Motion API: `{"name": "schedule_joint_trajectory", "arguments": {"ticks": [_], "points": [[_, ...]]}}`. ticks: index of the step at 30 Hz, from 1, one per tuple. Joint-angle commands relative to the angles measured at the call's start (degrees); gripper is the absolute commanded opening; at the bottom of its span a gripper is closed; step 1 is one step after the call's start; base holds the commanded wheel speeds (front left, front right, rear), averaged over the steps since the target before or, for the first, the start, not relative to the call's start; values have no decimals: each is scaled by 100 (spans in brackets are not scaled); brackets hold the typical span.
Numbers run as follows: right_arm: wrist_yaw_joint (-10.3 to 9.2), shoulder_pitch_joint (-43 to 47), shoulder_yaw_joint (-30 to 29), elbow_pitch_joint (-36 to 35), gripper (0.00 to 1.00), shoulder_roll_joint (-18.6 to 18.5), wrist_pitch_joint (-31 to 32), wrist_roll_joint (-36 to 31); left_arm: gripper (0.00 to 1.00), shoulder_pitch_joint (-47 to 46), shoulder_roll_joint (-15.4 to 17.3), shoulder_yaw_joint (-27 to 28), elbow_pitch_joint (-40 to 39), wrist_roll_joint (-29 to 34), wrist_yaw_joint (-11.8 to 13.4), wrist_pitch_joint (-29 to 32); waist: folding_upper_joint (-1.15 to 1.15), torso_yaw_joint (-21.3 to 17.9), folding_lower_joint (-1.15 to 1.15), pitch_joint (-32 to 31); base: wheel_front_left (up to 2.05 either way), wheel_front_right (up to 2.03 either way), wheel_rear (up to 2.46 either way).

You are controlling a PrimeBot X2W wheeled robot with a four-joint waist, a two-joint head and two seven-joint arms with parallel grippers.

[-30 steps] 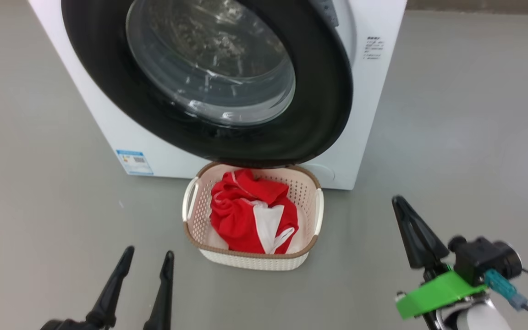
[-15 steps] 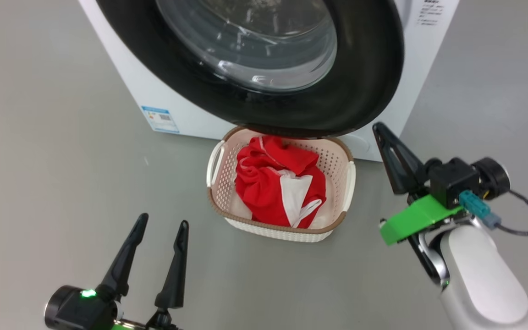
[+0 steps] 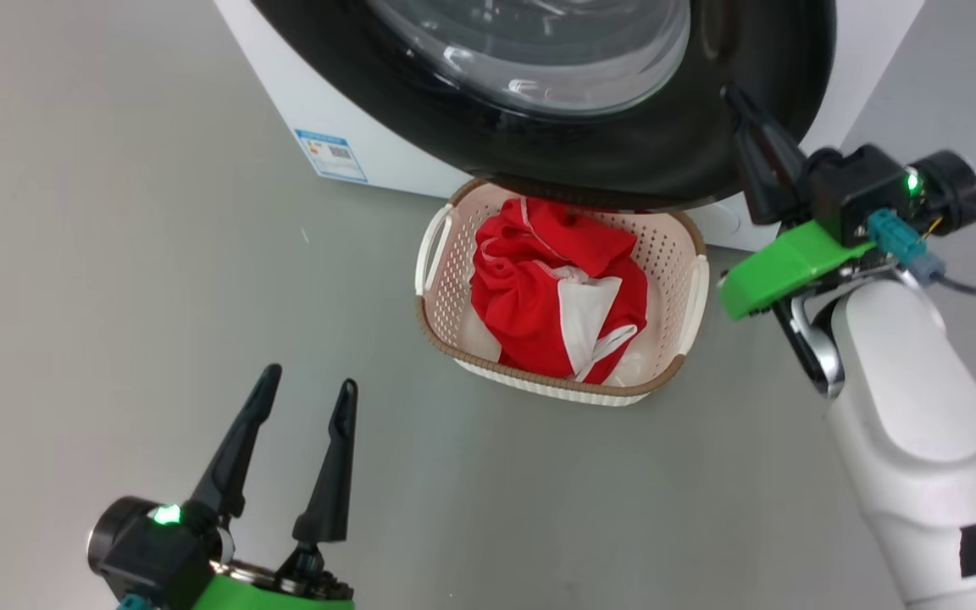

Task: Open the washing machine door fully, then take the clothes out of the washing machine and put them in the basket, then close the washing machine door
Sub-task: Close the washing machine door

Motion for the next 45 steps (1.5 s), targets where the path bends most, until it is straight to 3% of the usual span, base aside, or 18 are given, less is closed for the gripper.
{"name": "schedule_joint_trajectory", "arguments": {"ticks": [1,35,45], "points": [[35,-223,47,-31,0,62,-59,-89,100,-180,32,172,-158,21,-17,-46,0,83,0,128,0,0,0],[35,-2571,-790,1594,0,-366,-159,-946,100,-591,14,-217,-72,-64,-38,-46,0,320,0,736,0,0,0],[35,-2702,-1060,1743,0,-402,-160,-1101,100,-633,14,-246,-37,-64,-39,-46,0,340,0,719,0,0,0]]}}
